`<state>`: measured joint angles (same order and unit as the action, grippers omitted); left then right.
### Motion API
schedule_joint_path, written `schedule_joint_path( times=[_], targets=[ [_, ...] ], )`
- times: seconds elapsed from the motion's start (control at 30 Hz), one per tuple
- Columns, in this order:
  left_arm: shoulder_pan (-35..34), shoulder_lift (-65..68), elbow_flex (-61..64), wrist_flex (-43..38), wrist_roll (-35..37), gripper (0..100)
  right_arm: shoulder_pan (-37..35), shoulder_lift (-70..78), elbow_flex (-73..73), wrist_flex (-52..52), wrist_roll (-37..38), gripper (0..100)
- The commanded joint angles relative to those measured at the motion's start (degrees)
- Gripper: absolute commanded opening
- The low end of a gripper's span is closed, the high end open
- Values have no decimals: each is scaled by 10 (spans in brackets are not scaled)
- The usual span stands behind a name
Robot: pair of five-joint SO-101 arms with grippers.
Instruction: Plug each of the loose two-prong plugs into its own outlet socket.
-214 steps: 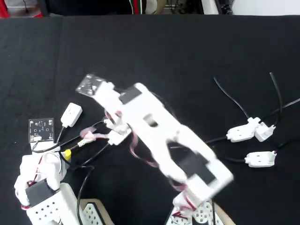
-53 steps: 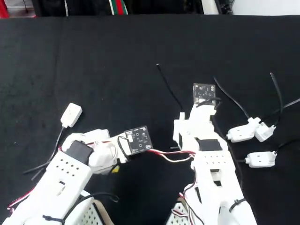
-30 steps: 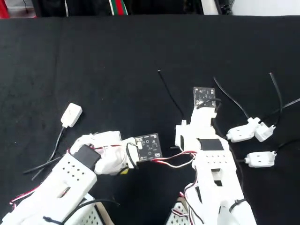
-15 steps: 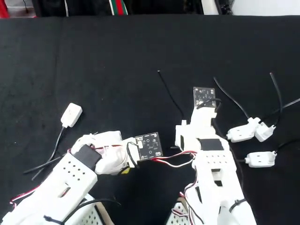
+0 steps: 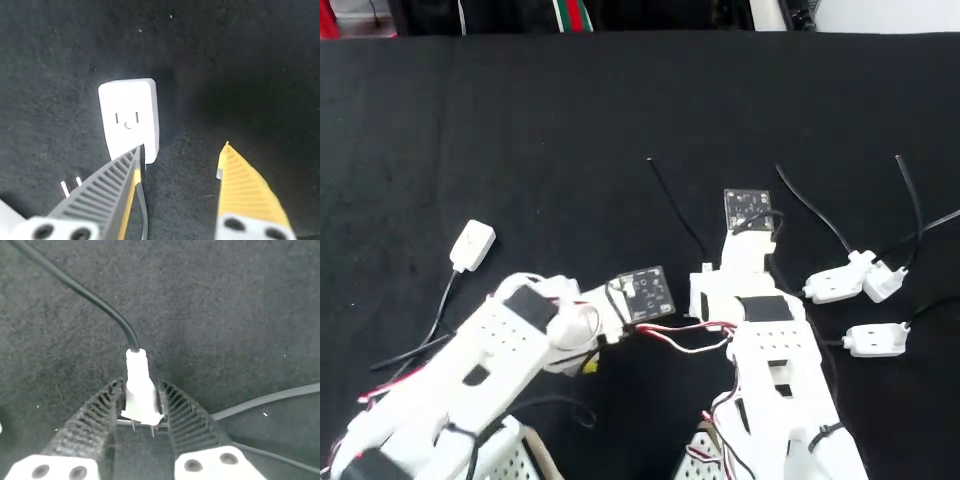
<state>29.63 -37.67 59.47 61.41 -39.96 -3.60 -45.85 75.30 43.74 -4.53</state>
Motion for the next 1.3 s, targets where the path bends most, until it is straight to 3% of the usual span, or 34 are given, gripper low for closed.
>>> schedule_joint_path(
  times=[0.0, 0.2, 0.47, 0.8, 0.93, 1.13, 1.27],
  targets=[
    [4, 63, -56, -9, 4, 251, -3, -10, -29, 3, -1, 11],
    [-1, 116, -63, -39, 4, 251, -3, -10, -29, 3, -1, 11],
    [-73, 129, -63, -88, 2, 251, -3, -10, -29, 3, 0, 12],
    [-77, 131, -38, -122, 1, 248, -3, -10, -29, 3, 0, 12],
    [-86, 132, -32, -127, 0, 246, -3, -10, -29, 3, 1, 12],
    [-152, 132, -34, -127, -35, 246, -3, -10, -29, 3, 2, 12],
    [-145, 132, -30, -126, -36, 245, -3, -10, -29, 3, 2, 12]
  ],
)
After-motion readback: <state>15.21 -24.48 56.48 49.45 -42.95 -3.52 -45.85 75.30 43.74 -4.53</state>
